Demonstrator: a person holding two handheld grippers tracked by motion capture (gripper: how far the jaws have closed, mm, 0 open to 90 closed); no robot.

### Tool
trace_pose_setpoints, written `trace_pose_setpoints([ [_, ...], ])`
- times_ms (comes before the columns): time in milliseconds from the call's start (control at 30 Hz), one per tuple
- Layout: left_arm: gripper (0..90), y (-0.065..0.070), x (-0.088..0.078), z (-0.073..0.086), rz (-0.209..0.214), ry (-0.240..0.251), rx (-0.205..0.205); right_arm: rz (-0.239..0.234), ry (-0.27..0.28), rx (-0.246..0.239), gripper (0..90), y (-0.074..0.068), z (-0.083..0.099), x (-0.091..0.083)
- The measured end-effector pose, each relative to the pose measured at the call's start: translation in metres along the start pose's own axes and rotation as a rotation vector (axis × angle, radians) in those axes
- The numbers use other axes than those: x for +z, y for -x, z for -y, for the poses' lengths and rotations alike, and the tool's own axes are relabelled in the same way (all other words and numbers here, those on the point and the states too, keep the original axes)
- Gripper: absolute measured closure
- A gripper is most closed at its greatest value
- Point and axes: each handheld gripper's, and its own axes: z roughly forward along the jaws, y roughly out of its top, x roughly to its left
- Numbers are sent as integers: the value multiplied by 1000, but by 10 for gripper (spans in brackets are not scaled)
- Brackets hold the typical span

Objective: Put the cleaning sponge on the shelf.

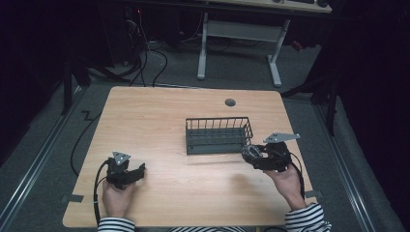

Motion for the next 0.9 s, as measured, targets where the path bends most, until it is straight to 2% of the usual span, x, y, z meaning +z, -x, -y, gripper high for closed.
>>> trace_pose_setpoints([
  [200, 252, 0, 0, 0, -1, -1, 1, -1, 19, 3, 348, 6, -22, -6],
  [400, 251, 0, 0, 0, 1, 0, 1, 3, 26, -1, 348, 11, -44, -4],
  [900, 250, 0, 0, 0, 6, 0, 1, 17, 2, -7, 345, 15, -84, 25],
])
